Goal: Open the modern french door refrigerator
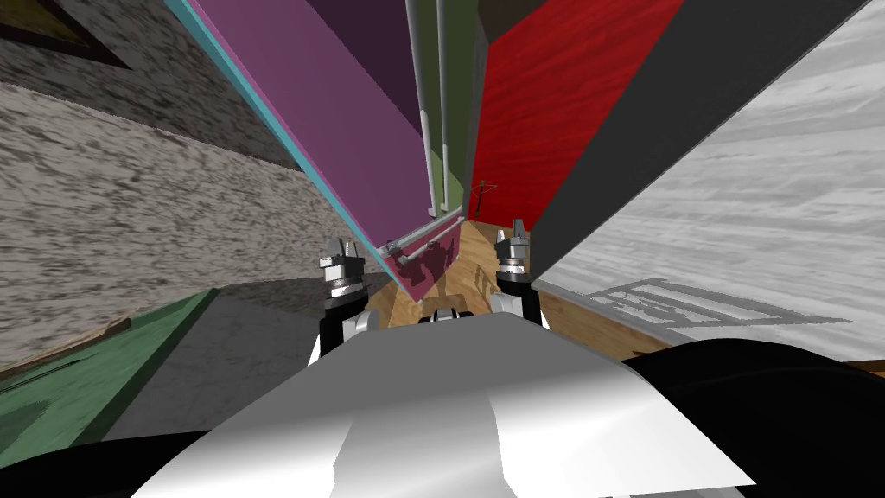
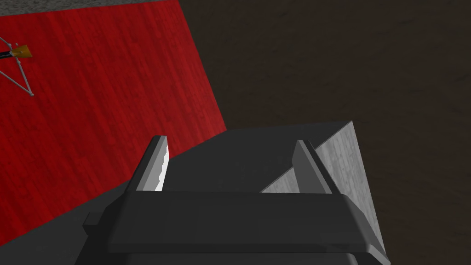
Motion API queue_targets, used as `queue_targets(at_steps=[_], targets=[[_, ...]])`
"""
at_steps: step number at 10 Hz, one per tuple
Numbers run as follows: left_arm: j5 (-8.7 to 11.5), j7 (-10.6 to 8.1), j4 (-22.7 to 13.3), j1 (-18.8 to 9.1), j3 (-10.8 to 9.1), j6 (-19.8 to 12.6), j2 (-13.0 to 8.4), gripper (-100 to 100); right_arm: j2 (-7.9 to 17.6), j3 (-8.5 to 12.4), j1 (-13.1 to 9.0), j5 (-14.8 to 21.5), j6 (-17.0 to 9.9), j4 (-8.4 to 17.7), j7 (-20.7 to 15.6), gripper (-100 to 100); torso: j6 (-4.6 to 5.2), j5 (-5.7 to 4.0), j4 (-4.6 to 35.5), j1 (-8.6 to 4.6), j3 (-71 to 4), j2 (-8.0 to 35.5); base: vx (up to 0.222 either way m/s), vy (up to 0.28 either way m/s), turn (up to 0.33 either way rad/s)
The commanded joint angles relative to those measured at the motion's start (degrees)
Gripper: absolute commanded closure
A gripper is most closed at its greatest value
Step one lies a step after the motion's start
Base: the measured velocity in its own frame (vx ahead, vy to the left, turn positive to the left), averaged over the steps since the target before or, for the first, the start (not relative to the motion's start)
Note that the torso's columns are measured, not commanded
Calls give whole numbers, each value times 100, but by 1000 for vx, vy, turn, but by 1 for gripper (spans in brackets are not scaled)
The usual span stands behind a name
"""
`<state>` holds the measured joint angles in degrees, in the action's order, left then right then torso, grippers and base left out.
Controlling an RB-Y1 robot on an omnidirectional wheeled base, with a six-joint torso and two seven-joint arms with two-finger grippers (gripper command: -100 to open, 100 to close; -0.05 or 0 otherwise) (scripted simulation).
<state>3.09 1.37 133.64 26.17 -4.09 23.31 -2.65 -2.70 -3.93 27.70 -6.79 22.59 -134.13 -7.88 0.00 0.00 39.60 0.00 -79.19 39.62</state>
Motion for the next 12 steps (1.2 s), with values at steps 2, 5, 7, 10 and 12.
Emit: queue_targets(at_steps=[2,5,7,10,12], targets=[[2,-127,-205,-142,276,122,-397,-100,0,0,2,0,0,2,0,0,0,-4,238,-13,-521,223,128,-71,139],[3,-253,-406,-283,548,242,-486,-100,-1,-1,3,0,0,2,0,0,1,-3,265,-8,-543,259,179,-112,159],[4,-347,-563,-389,753,332,-505,-100,0,0,3,0,0,2,0,0,0,3,271,8,-533,275,158,-97,169],[6,-491,-805,-552,1064,467,-511,-100,-1,0,3,0,0,2,0,0,0,-2,267,-6,-541,261,169,-116,155],[7,-581,-961,-655,1259,551,-511,-100,0,0,3,0,0,2,0,0,0,0,267,-2,-540,263,165,-123,186]])
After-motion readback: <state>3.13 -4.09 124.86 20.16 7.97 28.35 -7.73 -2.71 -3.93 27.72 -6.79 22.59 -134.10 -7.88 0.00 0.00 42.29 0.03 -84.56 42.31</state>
